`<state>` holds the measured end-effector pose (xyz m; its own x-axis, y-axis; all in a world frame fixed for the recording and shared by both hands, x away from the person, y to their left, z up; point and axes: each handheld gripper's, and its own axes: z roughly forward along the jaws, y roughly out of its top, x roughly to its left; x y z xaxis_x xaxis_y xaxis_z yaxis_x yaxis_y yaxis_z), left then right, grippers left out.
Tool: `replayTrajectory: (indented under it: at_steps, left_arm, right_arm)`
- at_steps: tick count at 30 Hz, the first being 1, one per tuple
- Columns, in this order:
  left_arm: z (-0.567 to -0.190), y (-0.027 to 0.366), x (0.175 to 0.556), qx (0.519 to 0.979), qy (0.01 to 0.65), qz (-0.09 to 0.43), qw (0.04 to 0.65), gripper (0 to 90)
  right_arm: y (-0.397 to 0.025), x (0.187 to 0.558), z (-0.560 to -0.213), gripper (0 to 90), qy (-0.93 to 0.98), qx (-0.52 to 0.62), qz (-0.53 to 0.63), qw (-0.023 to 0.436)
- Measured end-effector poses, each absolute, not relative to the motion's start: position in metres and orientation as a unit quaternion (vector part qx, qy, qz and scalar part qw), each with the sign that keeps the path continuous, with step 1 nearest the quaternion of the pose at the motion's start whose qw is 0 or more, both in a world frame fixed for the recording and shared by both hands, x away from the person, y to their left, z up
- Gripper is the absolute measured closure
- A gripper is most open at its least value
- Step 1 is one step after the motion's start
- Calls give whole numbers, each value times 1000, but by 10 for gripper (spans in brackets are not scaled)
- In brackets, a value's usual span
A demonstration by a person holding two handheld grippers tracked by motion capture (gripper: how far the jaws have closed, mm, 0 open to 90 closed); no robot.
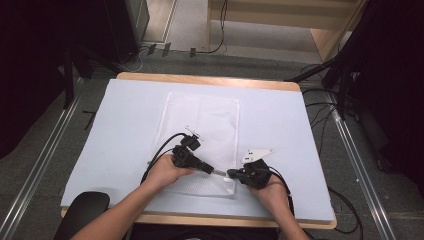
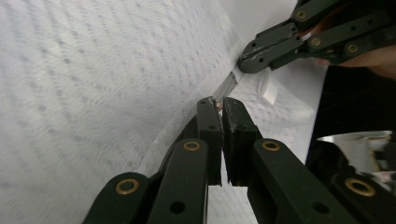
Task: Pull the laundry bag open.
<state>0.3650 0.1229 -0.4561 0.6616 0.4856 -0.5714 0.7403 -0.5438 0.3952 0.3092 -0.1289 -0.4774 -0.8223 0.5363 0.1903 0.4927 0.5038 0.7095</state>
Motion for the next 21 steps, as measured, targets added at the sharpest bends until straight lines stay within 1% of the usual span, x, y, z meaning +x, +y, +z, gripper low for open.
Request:
replayTrajectory:
  at_steps: [6,8,16,21]
  left_arm:
    - [-449,129,364,863,360,-193,298,881]
    - [-447,132,365,859,363,-198,301,881]
    - [-440,142,365,865,364,-186,290,881]
    - [-433,151,364,861,369,-186,296,881]
  right_arm:
    - [-128,309,-476,900,869,297,395,27]
    - [-128,310,-476,900,869,297,395,27]
    - [-127,310,-476,900,869,298,393,26]
    - [-127,310,-476,900,869,297,394,25]
